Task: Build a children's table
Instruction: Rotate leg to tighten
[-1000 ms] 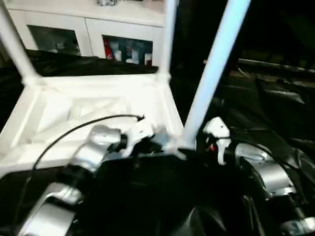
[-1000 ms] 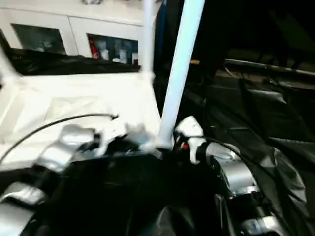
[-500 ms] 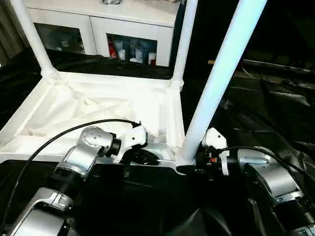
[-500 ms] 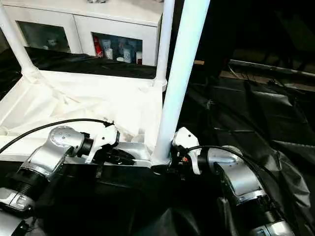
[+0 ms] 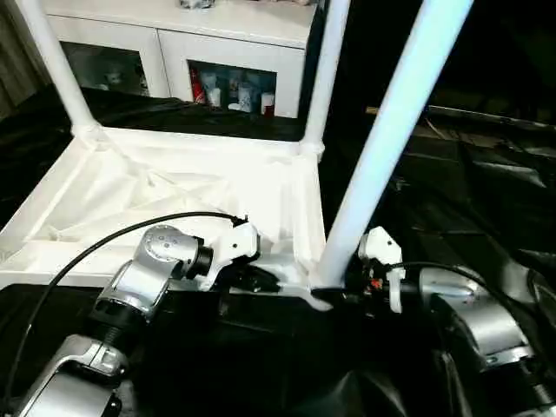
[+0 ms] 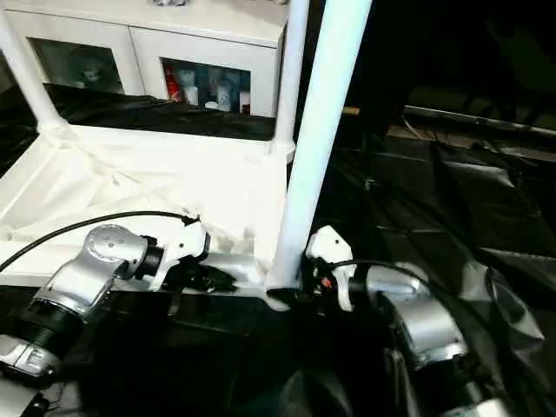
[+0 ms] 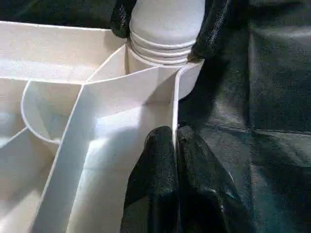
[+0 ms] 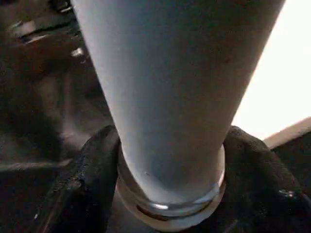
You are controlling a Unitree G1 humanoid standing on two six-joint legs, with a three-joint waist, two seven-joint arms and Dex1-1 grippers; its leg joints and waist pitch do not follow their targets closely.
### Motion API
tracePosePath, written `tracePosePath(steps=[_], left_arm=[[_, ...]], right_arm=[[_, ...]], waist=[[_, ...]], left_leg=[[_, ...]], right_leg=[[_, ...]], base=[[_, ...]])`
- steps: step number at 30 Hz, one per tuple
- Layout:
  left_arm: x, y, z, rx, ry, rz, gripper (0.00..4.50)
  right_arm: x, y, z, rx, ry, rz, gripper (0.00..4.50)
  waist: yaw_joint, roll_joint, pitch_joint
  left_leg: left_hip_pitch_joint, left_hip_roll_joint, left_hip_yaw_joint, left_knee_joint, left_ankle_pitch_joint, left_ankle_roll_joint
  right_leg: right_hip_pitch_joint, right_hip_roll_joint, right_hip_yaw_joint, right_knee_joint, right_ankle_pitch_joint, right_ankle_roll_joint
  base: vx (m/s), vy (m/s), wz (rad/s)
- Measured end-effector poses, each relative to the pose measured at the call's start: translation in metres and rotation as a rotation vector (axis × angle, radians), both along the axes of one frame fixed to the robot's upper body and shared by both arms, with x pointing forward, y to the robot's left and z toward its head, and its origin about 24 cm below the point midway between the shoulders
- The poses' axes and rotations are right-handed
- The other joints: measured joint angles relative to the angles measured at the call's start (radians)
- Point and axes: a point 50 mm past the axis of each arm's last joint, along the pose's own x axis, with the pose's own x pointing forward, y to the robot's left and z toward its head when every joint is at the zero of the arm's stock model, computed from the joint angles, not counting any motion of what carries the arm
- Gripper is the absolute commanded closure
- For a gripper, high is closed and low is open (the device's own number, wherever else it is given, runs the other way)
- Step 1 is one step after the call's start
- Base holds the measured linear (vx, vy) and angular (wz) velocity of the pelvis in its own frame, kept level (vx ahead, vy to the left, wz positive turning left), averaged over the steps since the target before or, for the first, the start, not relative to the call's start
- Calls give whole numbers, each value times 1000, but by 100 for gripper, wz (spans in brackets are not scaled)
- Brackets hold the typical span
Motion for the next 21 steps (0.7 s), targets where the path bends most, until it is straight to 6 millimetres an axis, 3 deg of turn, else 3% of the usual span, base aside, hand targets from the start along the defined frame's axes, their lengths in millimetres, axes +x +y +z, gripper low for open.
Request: tracePosePath(steps=[4,9,12,15,17,21], left_arm=[[10,-14,-2,-2,-63,122,450],[22,-38,-4,5,-89,281,450],[24,-54,-5,6,-99,338,450],[24,-59,-6,3,-98,354,450],[24,-60,-6,1,-98,356,450],[24,-60,-6,0,-98,352,450]], right_arm=[[16,3,-5,13,-18,-223,176],[36,18,-10,77,2,-565,177],[44,22,-10,57,-9,-680,177],[45,21,-10,36,-27,-693,177],[45,21,-10,35,-30,-693,121],[44,21,-10,45,-24,-679,87]], waist=[[-15,-1,-1],[-19,-1,-1],[-17,-1,-2],[-14,3,-6],[-14,5,-7],[-14,5,-7]], left_leg=[[1,0,0,1,0,-1],[2,0,0,1,1,-2],[2,0,0,1,1,-2],[1,0,0,1,1,-2],[1,0,0,1,1,-2],[1,0,0,1,1,-2]], right_leg=[[1,0,0,-1,2,-1],[0,0,0,-2,4,3],[0,0,1,-2,7,-1],[1,0,1,-2,7,-1],[1,0,1,-2,7,0],[1,0,1,-3,7,0]], base=[[0,0,0],[0,0,0],[0,0,0],[0,0,0],[0,0,0],[0,0,0]])
